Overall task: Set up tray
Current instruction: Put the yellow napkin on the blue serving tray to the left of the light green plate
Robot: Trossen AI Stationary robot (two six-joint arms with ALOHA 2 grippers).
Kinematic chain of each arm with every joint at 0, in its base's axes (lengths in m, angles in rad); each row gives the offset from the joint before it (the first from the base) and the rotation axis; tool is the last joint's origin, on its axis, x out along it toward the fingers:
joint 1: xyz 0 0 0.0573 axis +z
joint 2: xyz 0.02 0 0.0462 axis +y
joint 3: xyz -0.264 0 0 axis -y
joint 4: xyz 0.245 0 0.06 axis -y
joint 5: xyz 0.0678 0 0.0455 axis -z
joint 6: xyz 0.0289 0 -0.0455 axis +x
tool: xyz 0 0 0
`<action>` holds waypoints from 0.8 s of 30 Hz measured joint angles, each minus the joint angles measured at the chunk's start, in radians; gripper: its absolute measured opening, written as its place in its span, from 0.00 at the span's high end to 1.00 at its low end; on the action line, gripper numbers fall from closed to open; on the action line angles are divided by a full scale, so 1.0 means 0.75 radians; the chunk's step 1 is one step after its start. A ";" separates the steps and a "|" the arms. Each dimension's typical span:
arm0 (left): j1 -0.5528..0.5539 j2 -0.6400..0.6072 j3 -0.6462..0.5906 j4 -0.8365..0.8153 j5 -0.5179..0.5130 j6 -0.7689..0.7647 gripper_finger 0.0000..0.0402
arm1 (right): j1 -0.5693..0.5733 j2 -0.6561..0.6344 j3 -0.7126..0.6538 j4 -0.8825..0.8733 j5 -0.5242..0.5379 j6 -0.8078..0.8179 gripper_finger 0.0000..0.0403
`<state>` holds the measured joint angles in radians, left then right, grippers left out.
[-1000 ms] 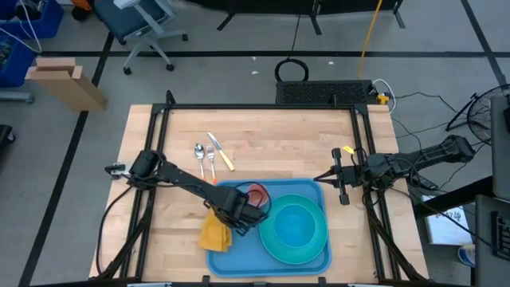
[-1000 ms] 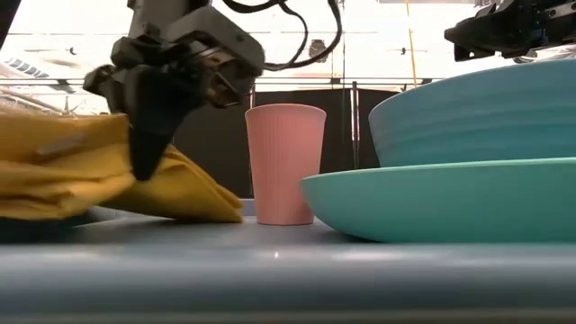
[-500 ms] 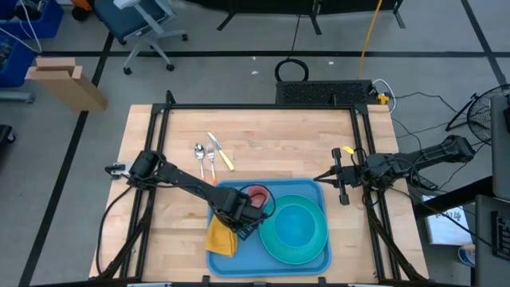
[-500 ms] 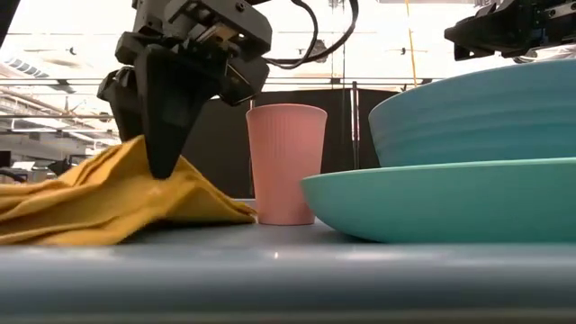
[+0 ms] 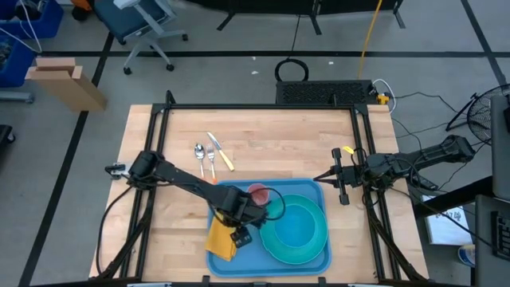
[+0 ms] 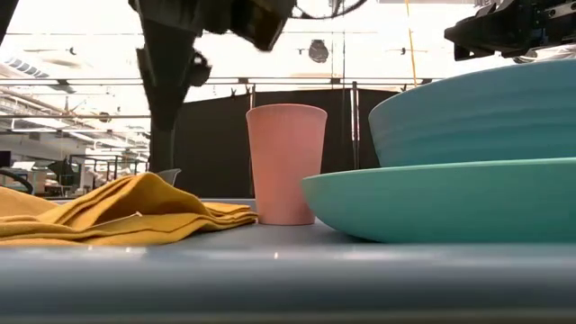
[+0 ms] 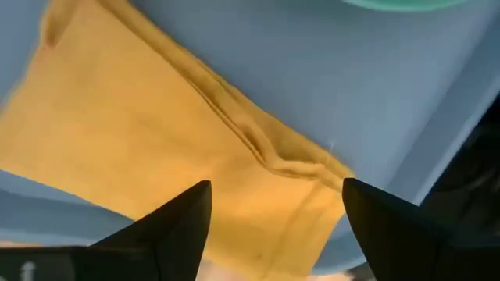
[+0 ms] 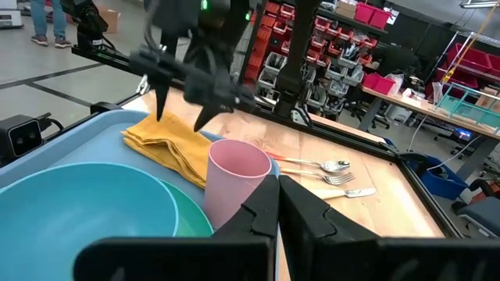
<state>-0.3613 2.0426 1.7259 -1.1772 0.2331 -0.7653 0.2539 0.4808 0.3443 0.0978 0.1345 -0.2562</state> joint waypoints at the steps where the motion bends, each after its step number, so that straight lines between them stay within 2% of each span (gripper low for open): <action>1: -0.013 0.000 0.012 -0.027 -0.011 0.067 0.30 | 0.000 0.000 0.000 0.000 0.000 0.000 1.00; 4: -0.078 0.000 0.013 -0.050 -0.071 0.260 0.40 | 0.000 0.000 0.000 0.000 0.000 -0.001 1.00; 6: -0.122 0.000 -0.016 0.004 -0.074 0.365 0.51 | 0.000 0.000 0.000 0.000 0.000 -0.002 1.00; 12: -0.195 0.001 -0.120 0.098 -0.108 0.517 0.94 | 0.000 0.000 0.000 0.002 0.000 -0.004 1.00; 17: -0.190 0.001 -0.202 0.141 -0.072 0.496 0.98 | 0.000 0.000 0.000 0.015 0.000 -0.001 1.00; 24: -0.190 0.001 -0.323 0.374 0.040 0.524 0.99 | 0.000 0.000 0.000 0.015 0.000 0.001 1.00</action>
<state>-0.5040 2.0430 1.4836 -0.8968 0.2630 -0.3726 0.2543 0.4808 0.3443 0.1089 0.1345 -0.2558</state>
